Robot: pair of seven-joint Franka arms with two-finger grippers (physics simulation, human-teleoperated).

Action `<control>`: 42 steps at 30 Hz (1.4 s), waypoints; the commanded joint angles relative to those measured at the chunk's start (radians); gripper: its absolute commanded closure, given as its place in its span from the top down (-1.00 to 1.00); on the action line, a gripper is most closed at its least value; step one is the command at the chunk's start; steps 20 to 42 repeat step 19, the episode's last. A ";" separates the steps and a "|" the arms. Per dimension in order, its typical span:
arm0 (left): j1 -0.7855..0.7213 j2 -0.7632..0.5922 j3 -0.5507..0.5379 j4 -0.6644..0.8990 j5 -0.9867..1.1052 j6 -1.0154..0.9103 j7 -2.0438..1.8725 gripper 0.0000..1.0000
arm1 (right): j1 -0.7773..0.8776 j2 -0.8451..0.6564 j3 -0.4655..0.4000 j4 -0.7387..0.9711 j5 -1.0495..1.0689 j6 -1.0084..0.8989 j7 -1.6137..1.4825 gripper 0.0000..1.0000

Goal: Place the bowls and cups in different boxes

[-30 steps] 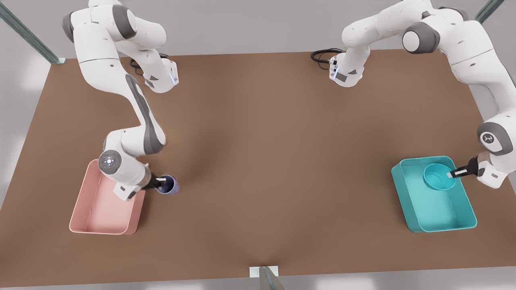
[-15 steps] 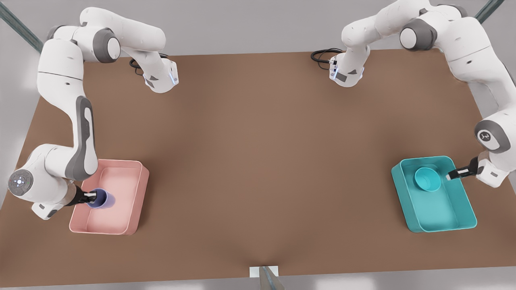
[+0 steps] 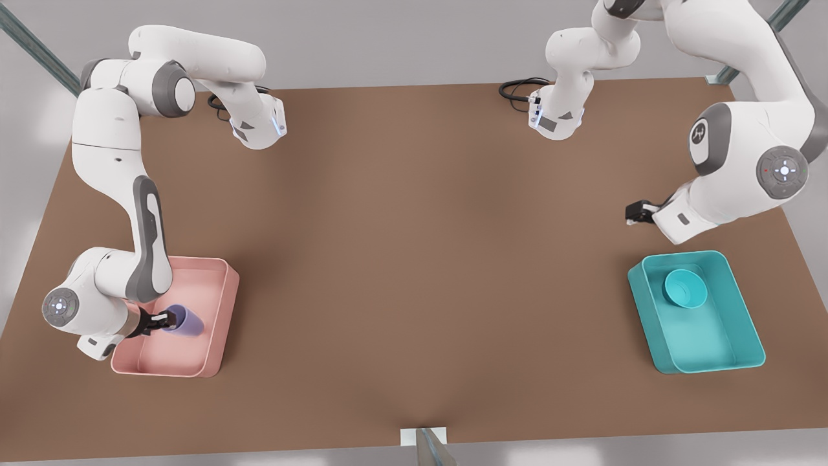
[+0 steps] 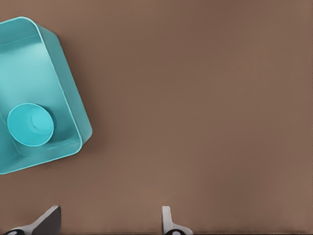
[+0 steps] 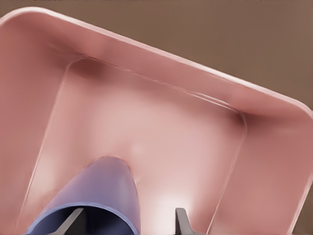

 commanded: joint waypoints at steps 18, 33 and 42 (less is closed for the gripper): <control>0.000 0.002 -0.007 -0.001 0.007 -0.072 -0.079 1.00 | 0.109 -0.573 0.013 -0.048 0.052 -0.683 0.379 1.00; 0.000 0.002 -0.007 -0.001 0.007 -0.072 -0.079 1.00 | 0.109 -0.581 0.013 -0.060 0.050 -0.675 0.379 1.00; 0.000 0.002 -0.007 -0.001 0.007 -0.072 -0.079 1.00 | 0.109 -0.581 0.013 -0.060 0.050 -0.675 0.379 1.00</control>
